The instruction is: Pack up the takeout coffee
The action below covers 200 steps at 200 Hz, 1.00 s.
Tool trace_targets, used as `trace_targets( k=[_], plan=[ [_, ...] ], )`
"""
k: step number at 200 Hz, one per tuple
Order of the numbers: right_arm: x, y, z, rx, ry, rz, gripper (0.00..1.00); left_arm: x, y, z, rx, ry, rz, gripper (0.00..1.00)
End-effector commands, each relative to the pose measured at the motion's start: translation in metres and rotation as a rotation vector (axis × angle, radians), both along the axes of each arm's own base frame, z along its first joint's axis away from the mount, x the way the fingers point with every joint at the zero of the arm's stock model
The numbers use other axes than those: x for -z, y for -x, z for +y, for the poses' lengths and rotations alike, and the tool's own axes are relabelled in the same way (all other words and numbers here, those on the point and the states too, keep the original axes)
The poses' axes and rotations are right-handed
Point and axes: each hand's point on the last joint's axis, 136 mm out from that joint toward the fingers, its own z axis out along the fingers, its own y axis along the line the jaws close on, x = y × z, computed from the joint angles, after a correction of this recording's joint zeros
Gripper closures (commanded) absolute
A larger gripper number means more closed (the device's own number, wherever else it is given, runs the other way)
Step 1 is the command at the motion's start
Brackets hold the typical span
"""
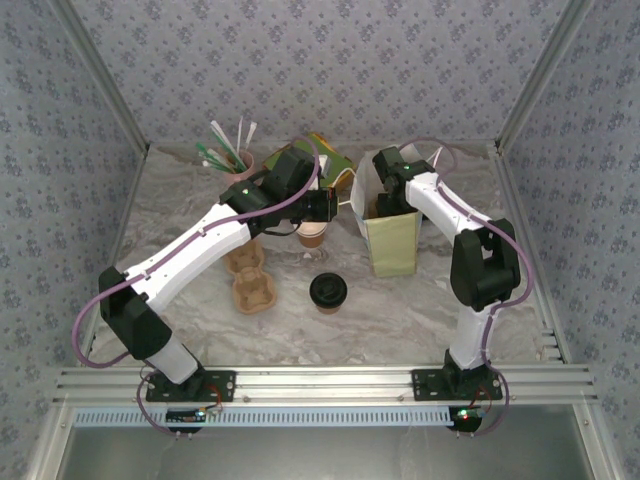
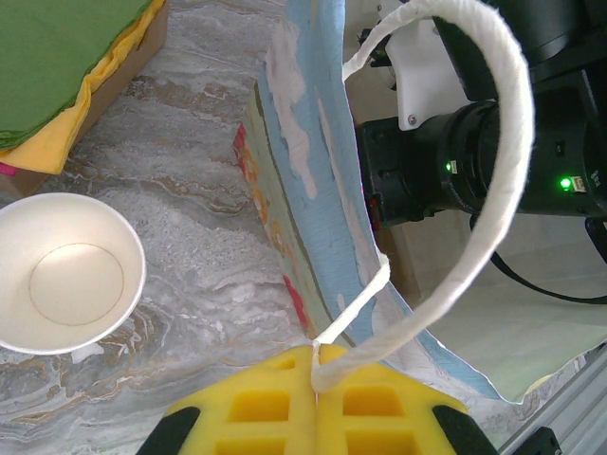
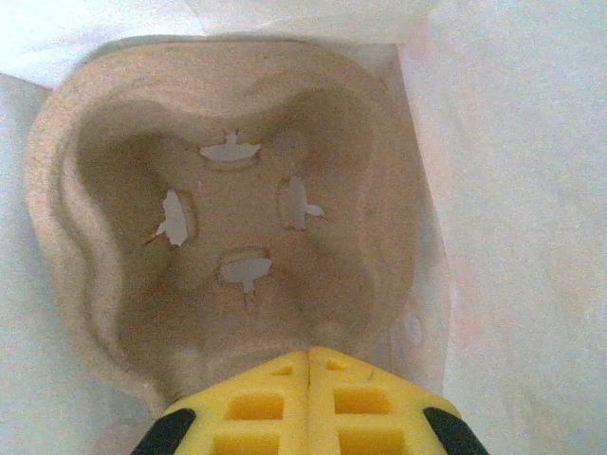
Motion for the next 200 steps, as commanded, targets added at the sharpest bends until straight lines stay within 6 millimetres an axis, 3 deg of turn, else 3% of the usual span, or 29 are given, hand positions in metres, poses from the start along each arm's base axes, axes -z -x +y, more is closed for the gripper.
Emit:
trace_targets(
  k=[1, 200],
  plan=[
    [-0.0141, 0.0051, -0.0017, 0.015, 0.003, -0.015, 1.00, 0.0017, 0.0008, -0.0019, -0.001, -0.007, 0.005, 1.00],
    [-0.0227, 0.0064, -0.0004, 0.018, -0.006, -0.037, 1.00, 0.0030, 0.0006, -0.0026, -0.002, -0.006, 0.009, 1.00]
  ],
)
